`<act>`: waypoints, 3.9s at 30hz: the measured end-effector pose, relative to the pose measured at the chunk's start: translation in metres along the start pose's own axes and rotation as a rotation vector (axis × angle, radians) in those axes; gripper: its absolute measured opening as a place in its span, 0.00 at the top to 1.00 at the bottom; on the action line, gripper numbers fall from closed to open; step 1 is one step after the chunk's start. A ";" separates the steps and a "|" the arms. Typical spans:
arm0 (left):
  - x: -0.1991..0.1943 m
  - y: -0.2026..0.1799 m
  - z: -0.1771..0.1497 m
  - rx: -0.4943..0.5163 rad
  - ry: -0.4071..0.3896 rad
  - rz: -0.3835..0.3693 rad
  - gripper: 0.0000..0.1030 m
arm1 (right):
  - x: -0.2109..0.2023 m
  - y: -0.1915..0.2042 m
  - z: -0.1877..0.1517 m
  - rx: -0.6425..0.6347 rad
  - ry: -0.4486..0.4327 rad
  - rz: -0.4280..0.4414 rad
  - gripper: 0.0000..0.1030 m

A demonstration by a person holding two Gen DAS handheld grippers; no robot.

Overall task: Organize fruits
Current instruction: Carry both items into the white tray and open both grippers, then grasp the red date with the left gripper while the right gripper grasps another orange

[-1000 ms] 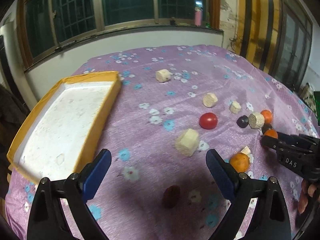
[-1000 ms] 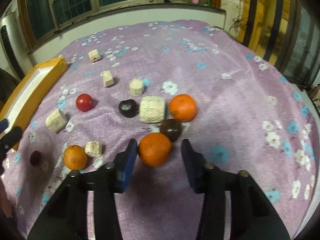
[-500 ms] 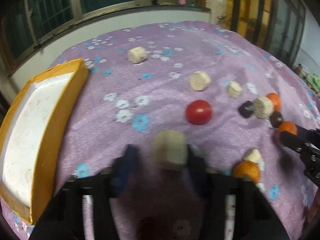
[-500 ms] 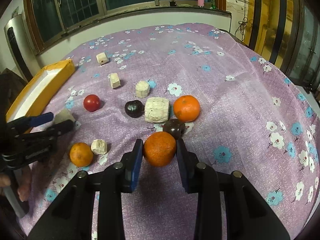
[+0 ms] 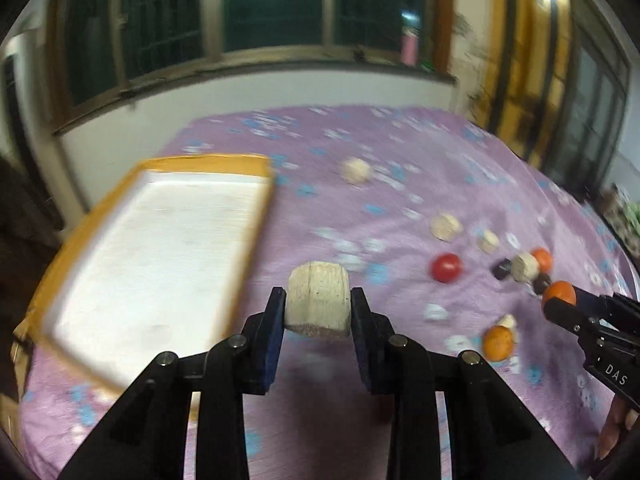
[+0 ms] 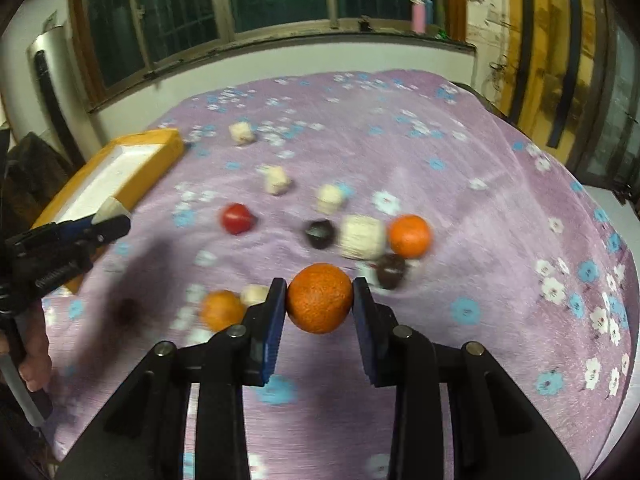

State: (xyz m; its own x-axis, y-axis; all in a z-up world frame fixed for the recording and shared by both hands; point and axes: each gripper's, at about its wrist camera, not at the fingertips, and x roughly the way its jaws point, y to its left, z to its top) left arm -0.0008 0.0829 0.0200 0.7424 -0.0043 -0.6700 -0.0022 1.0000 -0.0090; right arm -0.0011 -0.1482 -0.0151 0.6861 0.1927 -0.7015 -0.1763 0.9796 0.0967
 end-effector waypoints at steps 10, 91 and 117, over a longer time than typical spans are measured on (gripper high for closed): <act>0.005 0.110 -0.007 -0.159 0.063 0.172 0.70 | 0.003 0.125 0.043 -0.130 -0.054 0.197 0.66; -0.022 -0.052 -0.071 0.093 0.038 -0.058 0.17 | 0.019 0.032 -0.029 -0.132 0.069 0.130 0.26; 0.025 -0.059 -0.067 0.078 0.189 -0.056 0.56 | 0.041 0.034 -0.016 -0.077 0.107 0.065 0.67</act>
State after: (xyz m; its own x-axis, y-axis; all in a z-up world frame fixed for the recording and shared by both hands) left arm -0.0273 0.0228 -0.0458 0.6013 -0.0537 -0.7972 0.0927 0.9957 0.0029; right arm 0.0099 -0.1074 -0.0522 0.5931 0.2441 -0.7672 -0.2740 0.9572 0.0927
